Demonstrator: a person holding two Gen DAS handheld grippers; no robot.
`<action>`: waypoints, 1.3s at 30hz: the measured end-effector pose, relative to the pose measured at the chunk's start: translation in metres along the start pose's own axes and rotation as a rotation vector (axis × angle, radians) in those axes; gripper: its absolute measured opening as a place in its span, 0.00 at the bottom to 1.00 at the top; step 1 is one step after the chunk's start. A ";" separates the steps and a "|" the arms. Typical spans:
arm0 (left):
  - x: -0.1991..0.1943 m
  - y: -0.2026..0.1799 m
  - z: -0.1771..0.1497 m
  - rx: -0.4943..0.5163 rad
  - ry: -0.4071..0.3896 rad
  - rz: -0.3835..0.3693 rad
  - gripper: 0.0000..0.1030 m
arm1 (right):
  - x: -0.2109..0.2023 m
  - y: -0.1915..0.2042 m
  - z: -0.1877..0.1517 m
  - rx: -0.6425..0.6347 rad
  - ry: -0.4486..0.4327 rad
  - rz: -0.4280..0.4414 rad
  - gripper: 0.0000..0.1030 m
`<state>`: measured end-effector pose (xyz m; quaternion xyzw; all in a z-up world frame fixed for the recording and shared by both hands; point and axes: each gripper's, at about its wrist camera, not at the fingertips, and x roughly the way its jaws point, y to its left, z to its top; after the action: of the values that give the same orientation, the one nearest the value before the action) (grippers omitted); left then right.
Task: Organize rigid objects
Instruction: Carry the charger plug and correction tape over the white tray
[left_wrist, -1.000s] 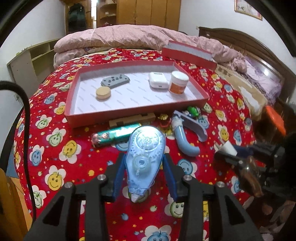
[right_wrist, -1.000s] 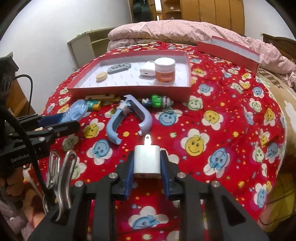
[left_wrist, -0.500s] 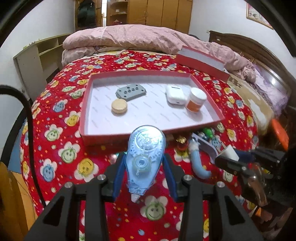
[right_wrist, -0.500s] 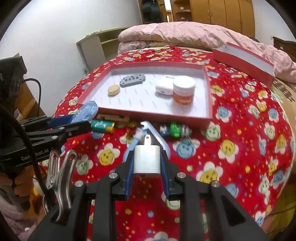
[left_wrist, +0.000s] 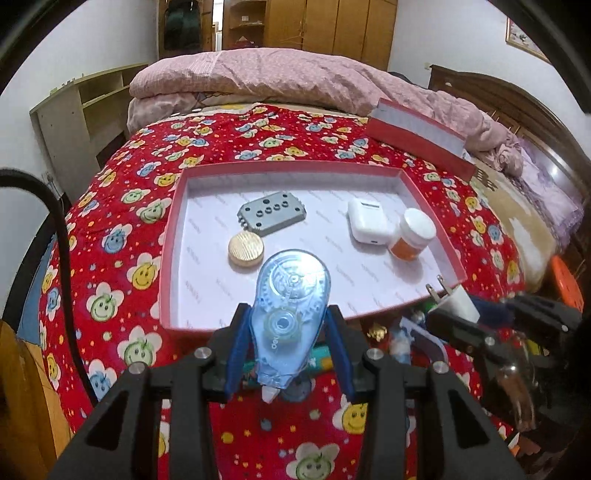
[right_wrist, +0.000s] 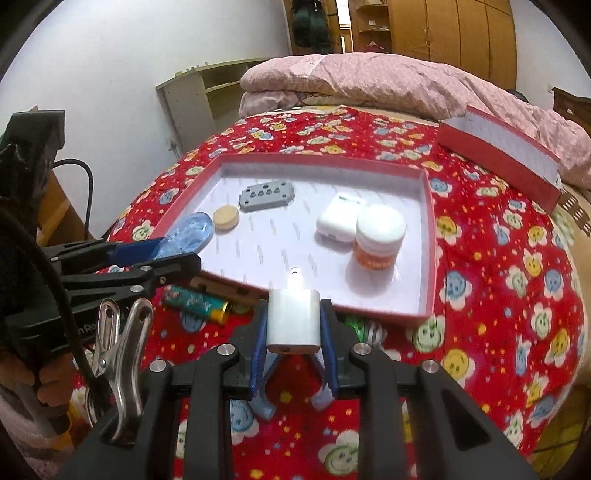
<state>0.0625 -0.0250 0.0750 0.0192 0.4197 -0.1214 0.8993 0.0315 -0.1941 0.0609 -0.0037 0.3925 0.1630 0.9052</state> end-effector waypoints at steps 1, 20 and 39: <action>0.001 0.000 0.002 0.000 -0.001 0.002 0.41 | 0.002 0.000 0.003 -0.002 0.001 0.000 0.26; 0.046 0.018 0.035 -0.036 0.008 0.066 0.41 | 0.045 -0.010 0.038 0.018 0.035 -0.008 0.26; 0.067 0.022 0.040 -0.040 0.023 0.076 0.41 | 0.076 -0.020 0.045 0.033 0.068 -0.027 0.26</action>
<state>0.1391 -0.0230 0.0482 0.0185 0.4314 -0.0784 0.8985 0.1178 -0.1845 0.0359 0.0004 0.4256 0.1442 0.8934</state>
